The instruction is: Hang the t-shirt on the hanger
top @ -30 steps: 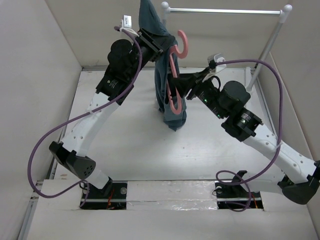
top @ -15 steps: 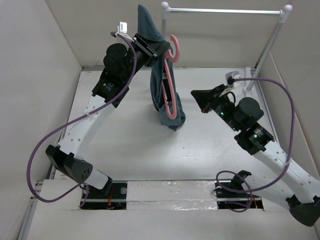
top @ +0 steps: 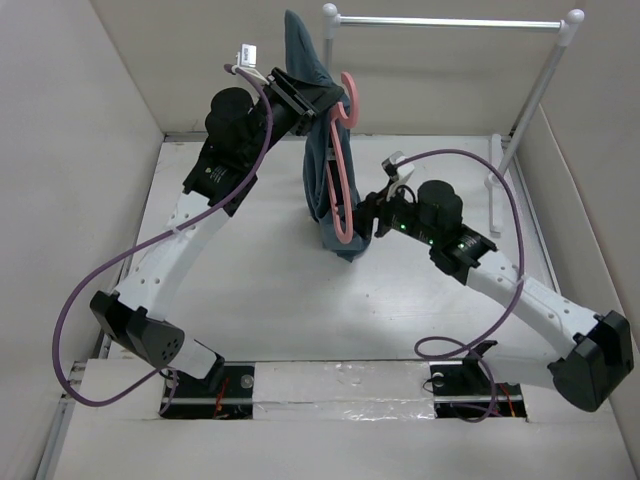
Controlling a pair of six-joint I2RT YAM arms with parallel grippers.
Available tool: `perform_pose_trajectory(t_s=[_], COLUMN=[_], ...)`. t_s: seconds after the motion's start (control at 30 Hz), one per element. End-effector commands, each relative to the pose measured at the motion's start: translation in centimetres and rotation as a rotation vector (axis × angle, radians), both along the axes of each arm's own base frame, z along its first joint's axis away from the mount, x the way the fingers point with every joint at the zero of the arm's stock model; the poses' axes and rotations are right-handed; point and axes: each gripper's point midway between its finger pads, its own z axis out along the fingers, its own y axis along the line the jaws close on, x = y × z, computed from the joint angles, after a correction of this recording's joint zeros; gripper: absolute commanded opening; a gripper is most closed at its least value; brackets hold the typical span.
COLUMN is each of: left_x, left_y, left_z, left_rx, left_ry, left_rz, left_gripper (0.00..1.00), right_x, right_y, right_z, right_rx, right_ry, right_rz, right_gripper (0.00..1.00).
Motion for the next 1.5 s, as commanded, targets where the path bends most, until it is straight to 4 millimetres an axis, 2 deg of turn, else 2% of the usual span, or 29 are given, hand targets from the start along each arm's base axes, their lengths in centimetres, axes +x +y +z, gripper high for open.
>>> perform_pose_trajectory(t_s=[0.0, 0.07, 0.1, 0.13, 0.23, 0.27, 0.43, 0.47, 0.5, 0.53, 0.6, 0.63, 0.7, 0.77, 0.8, 0.87, 0.93, 1.03, 1.07, 1.17, 1.23, 1.27, 1.3, 1.37, 1.4, 1.43, 1.47], left_x=[-2.9, -3.0, -3.0, -3.0, -3.0, -2.9, -2.7, -2.3, -2.3, -2.0, -1.0, -0.7, 0.6, 1.6, 2.0, 2.7, 3.4, 4.4, 5.0, 5.7, 5.5, 5.9, 5.8, 5.8, 5.6, 5.8, 5.6], left_y=[1.6, 1.7, 1.7, 1.7, 1.9, 2.0, 2.0, 1.9, 2.0, 2.2, 1.8, 1.8, 1.6, 1.1, 1.5, 1.3, 1.5, 1.8, 2.2, 2.5, 2.1, 1.6, 1.4, 0.6, 0.5, -0.1, 0.0], left_z=[5.0, 5.0, 4.9, 4.8, 5.0, 5.1, 7.5, 7.7, 8.5, 8.9, 9.0, 9.4, 9.2, 9.0, 9.2, 9.1, 9.0, 8.2, 8.0, 8.1, 8.7, 8.1, 8.0, 6.2, 5.9, 3.9, 3.3], left_rx=[-0.091, -0.09, -0.089, -0.088, -0.094, -0.098, -0.175, -0.193, -0.218, -0.231, -0.248, -0.257, -0.26, -0.256, -0.254, -0.233, -0.202, -0.17, -0.158, -0.202, -0.197, -0.178, -0.17, -0.16, -0.164, -0.138, -0.133], left_ry=[-0.134, -0.135, -0.135, -0.133, -0.141, -0.144, -0.225, -0.235, -0.273, -0.285, -0.31, -0.32, -0.333, -0.348, -0.36, -0.39, -0.411, -0.424, -0.43, -0.435, -0.458, -0.455, -0.461, -0.433, -0.437, -0.405, -0.394], left_rz=[-0.021, -0.019, -0.017, -0.016, -0.003, 0.001, 0.002, 0.005, 0.011, 0.032, 0.035, 0.044, 0.058, 0.061, 0.078, 0.095, 0.14, 0.193, 0.213, 0.188, 0.162, 0.152, 0.141, 0.093, 0.081, 0.058, 0.054], left_gripper=[0.0, 0.0, 0.0, 0.0, 0.0, 0.0, 0.0, 0.0, 0.0, 0.0, 0.0, 0.0, 0.0, 0.0, 0.0, 0.0, 0.0, 0.0, 0.0, 0.0, 0.0, 0.0, 0.0, 0.0, 0.0, 0.0, 0.0], right_x=[1.1, 1.5, 1.6, 1.6, 1.3, 0.7, -1.9, -3.0, -3.6, -4.5, -5.6, -6.4, -7.3, -7.7, -7.9, -8.4, -9.0, -10.1, -10.2, -10.7, -11.1, -11.1, -10.9, -10.5, -10.0, -10.0, -9.9], right_y=[1.0, 1.3, 1.6, 1.7, 1.6, 1.7, 1.5, 1.4, 1.4, 1.5, 1.1, 1.0, 0.5, -0.1, -0.3, -1.0, -1.0, -1.7, -1.9, -2.2, -2.1, -2.1, -2.0, -2.0, -1.4, -1.5, -1.2], right_z=[3.4, 3.7, 3.4, 3.7, 3.4, 3.0, 0.5, 0.8, -0.3, -0.6, -0.6, -1.2, -0.7, -0.7, -0.6, -0.1, 1.1, 1.1, 2.0, 2.1, 3.4, 4.0, 5.6, 7.0, 7.0, 9.3, 10.1], right_rx=[0.036, 0.043, 0.038, 0.041, 0.035, 0.035, 0.02, 0.045, 0.037, 0.037, 0.043, 0.021, 0.031, 0.024, 0.026, 0.027, 0.055, 0.024, 0.033, 0.005, 0.013, 0.023, 0.045, 0.049, 0.029, 0.046, 0.049], right_ry=[-0.119, -0.129, -0.122, -0.123, -0.106, -0.093, -0.004, 0.009, 0.036, 0.054, 0.075, 0.101, 0.104, 0.125, 0.128, 0.142, 0.125, 0.168, 0.158, 0.183, 0.179, 0.174, 0.16, 0.156, 0.175, 0.157, 0.161], right_rz=[0.035, 0.036, 0.048, 0.053, 0.056, 0.064, 0.074, 0.081, 0.084, 0.094, 0.094, 0.094, 0.089, 0.066, 0.059, 0.051, 0.06, 0.054, 0.052, 0.051, 0.063, 0.06, 0.055, 0.038, 0.036, 0.038, 0.04], right_gripper=[0.59, 0.55, 0.47, 0.22, 0.02, 0.01, 0.0, 0.0, 0.0, 0.0, 0.0, 0.0, 0.0, 0.0, 0.0, 0.0, 0.0, 0.0, 0.0, 0.0, 0.0, 0.0, 0.0, 0.0, 0.0, 0.0, 0.0])
